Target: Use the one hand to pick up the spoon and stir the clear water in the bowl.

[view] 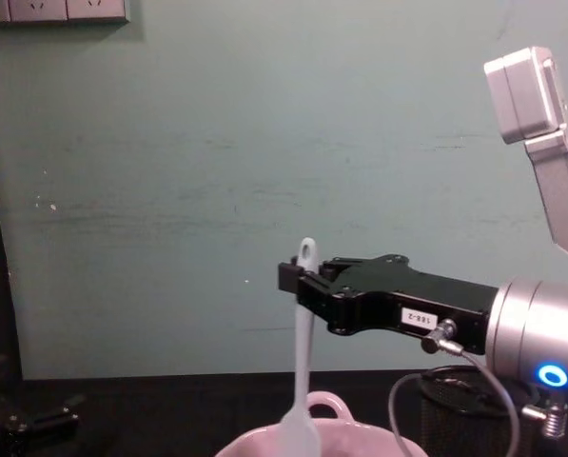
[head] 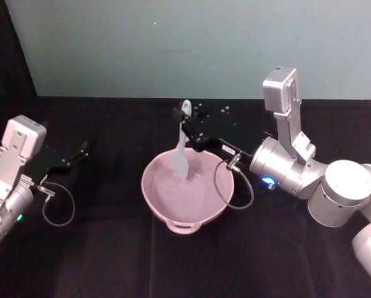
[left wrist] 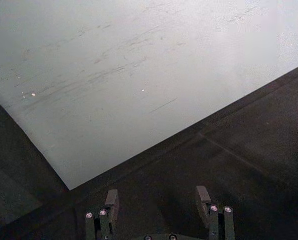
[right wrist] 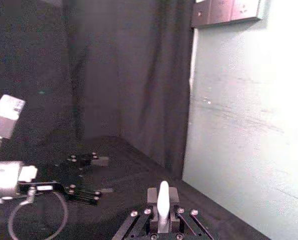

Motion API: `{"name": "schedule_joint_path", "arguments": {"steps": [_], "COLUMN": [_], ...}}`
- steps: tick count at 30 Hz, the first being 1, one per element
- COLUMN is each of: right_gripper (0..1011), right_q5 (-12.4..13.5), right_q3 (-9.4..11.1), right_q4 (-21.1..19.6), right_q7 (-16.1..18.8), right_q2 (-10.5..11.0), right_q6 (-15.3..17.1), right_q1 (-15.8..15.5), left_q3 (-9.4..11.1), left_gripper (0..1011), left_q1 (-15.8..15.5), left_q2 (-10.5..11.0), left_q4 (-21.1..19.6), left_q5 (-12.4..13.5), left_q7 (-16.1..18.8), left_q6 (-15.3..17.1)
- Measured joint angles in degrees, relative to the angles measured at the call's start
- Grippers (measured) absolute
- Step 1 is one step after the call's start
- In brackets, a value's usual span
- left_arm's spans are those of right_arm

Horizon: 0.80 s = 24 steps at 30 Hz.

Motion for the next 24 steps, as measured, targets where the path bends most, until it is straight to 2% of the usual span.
{"name": "schedule_joint_path", "arguments": {"steps": [7, 13, 17, 24], "right_gripper": [127, 127, 126, 127], "right_q5": [-1.8, -2.0, -0.6, 1.9], "right_q3": [1.4, 2.5, 3.0, 2.5], "right_q4": [-0.6, -4.3, -8.9, -12.6], "right_q7": [-0.9, -0.3, 0.9, 2.2], "right_q2": [1.0, 3.0, 4.9, 5.7], "right_q6": [0.1, 2.4, 5.4, 7.3], "right_q1": [-0.6, -2.9, -5.6, -8.0], "left_q3": [0.0, 0.0, 0.0, 0.0], "left_gripper": [1011, 1011, 1011, 1011], "left_q1": [0.0, 0.0, 0.0, 0.0], "left_q2": [0.0, 0.0, 0.0, 0.0], "left_q4": [0.0, 0.0, 0.0, 0.0], "left_q5": [0.0, 0.0, 0.0, 0.0], "left_q7": [0.0, 0.0, 0.0, 0.0], "left_q6": [0.0, 0.0, 0.0, 0.0]}}
